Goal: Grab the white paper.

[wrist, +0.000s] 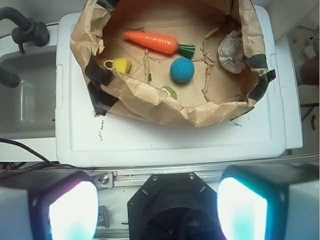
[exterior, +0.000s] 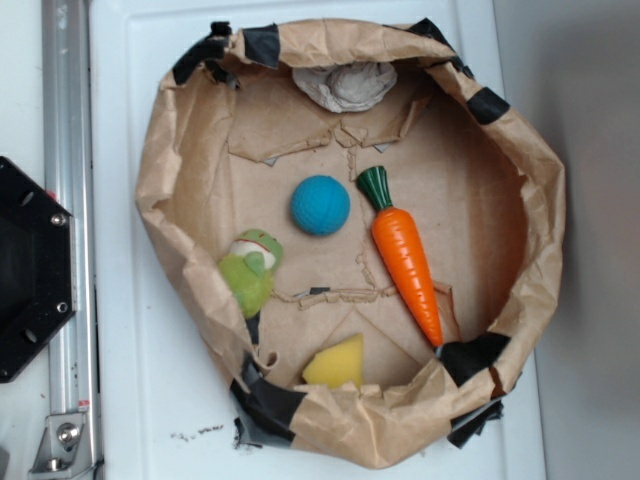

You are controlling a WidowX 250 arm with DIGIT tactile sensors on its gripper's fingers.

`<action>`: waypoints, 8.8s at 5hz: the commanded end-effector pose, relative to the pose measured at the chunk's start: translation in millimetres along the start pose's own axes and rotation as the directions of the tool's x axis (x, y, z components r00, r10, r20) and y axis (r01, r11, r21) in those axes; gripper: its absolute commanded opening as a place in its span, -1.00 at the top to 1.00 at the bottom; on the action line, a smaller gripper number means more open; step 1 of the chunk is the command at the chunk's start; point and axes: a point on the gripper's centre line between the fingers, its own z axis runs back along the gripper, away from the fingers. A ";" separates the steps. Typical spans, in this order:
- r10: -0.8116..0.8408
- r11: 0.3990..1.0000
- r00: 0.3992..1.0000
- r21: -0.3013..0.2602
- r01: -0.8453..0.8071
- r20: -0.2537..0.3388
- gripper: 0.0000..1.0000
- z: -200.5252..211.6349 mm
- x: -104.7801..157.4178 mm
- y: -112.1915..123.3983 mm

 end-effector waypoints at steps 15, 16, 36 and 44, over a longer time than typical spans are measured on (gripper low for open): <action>-0.735 0.626 0.671 0.285 0.726 -0.093 -1.00 -175.6 133.2 99.9; -0.737 0.614 0.667 0.306 0.728 -0.109 -1.00 -179.0 135.7 105.5; -0.782 0.613 0.618 0.074 0.786 -0.081 -1.00 -167.5 122.5 93.2; -0.791 0.561 0.581 0.154 0.814 -0.190 -1.00 -226.4 141.5 138.3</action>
